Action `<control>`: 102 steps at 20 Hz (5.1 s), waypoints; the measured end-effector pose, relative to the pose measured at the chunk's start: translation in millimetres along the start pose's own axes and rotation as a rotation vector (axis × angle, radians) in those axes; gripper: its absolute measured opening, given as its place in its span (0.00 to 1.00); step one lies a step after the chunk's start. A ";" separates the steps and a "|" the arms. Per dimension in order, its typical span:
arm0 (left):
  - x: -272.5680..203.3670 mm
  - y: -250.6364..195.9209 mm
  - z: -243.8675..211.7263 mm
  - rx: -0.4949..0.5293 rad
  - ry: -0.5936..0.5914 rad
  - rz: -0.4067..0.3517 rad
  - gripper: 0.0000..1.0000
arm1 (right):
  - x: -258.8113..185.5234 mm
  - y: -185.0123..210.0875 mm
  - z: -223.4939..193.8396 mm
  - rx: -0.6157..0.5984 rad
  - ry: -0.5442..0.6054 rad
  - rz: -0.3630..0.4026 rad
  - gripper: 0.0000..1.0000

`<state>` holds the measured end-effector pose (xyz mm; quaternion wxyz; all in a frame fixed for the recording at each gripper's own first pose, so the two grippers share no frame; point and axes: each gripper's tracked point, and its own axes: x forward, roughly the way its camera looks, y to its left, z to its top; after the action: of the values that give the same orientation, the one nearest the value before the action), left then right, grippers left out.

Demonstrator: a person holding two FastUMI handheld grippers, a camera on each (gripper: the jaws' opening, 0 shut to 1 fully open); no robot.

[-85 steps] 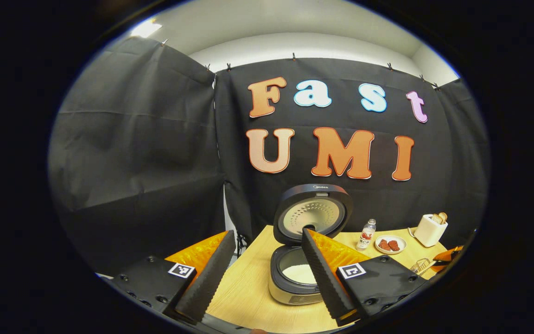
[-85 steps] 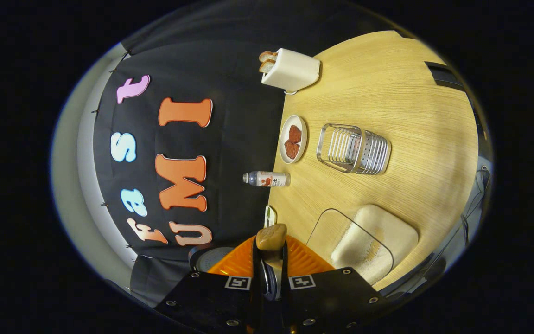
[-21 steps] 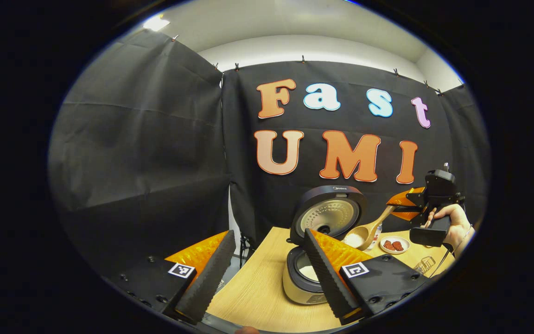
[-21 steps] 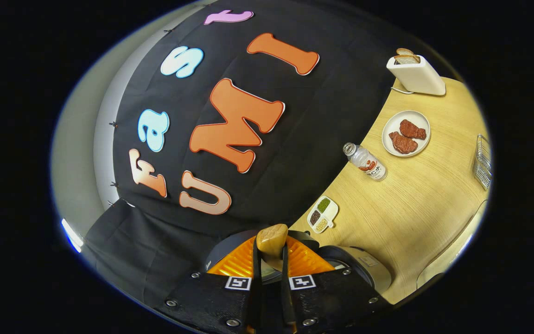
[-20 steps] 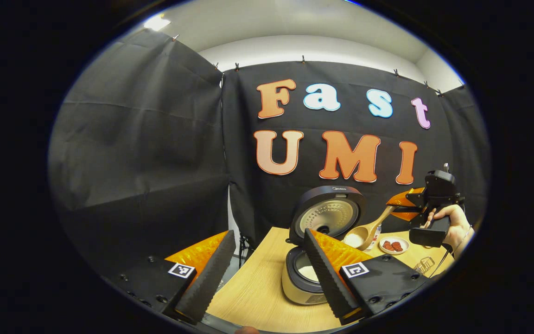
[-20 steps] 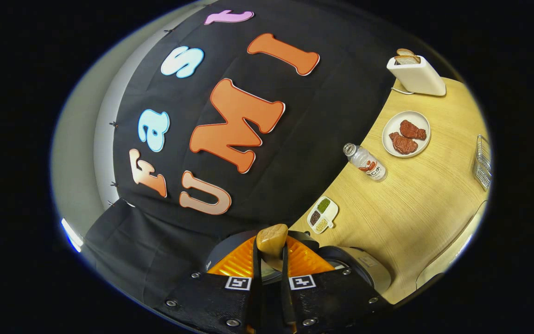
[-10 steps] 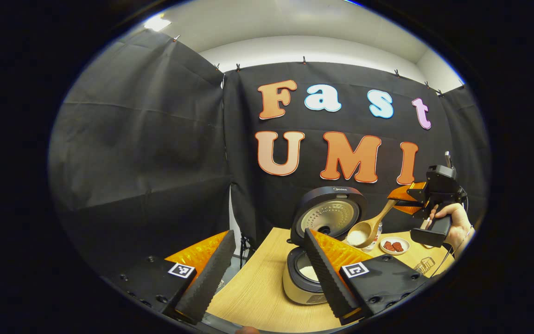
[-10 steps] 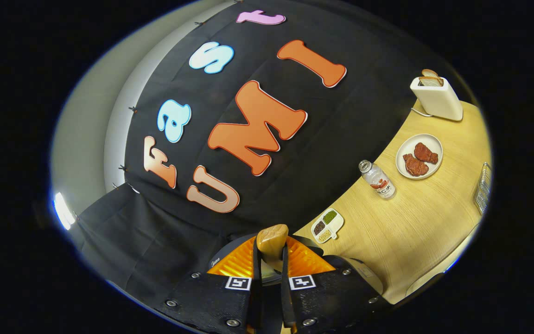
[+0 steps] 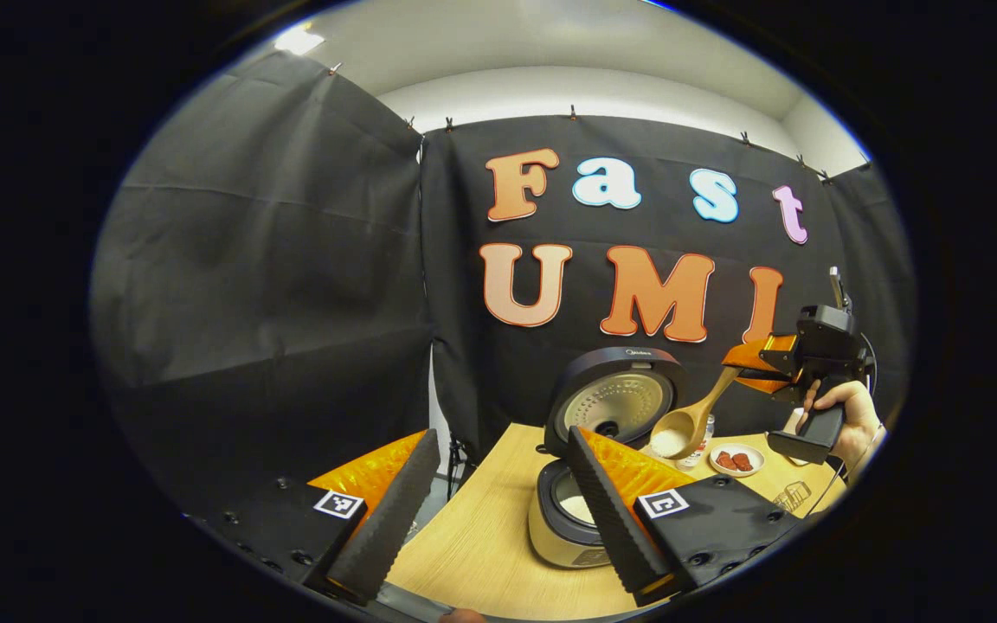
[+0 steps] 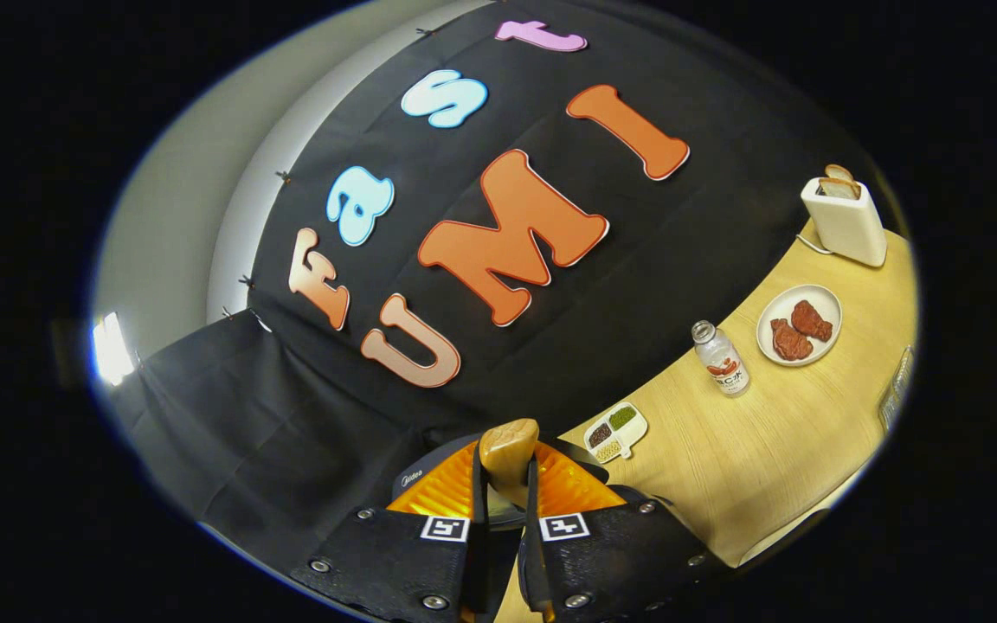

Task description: Close the left gripper, press the button to open the rice cooker; take a wooden spoon from the chopstick holder with the right hand, scoop a spoonful of rice and pour it into the rice cooker, then put the wooden spoon back into the chopstick holder.

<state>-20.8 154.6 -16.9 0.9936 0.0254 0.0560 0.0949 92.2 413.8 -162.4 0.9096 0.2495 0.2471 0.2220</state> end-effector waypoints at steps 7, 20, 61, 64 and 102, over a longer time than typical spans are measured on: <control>2.0 2.8 -1.4 -0.002 0.006 0.006 0.98 | -2.1 15.1 -7.7 -0.141 0.001 0.032 0.15; -0.7 6.0 -5.4 0.006 0.016 0.011 0.98 | -13.8 43.9 -43.5 -0.494 -0.015 0.127 0.15; 23.1 -51.5 36.5 -0.015 -0.057 -0.062 0.99 | -145.2 -123.3 137.0 -0.464 -0.268 -0.173 0.15; 28.3 -66.9 39.2 0.007 -0.062 -0.072 1.00 | -175.7 -161.3 157.8 -0.451 -0.299 -0.253 0.15; 27.3 -88.2 30.7 0.018 -0.058 -0.054 0.97 | -201.8 -411.1 90.2 -0.209 -0.087 -0.573 0.73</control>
<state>25.8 72.1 5.3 0.9967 0.0356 0.0285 0.0666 100.9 -43.1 -257.7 0.9656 0.0841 0.2443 -0.0304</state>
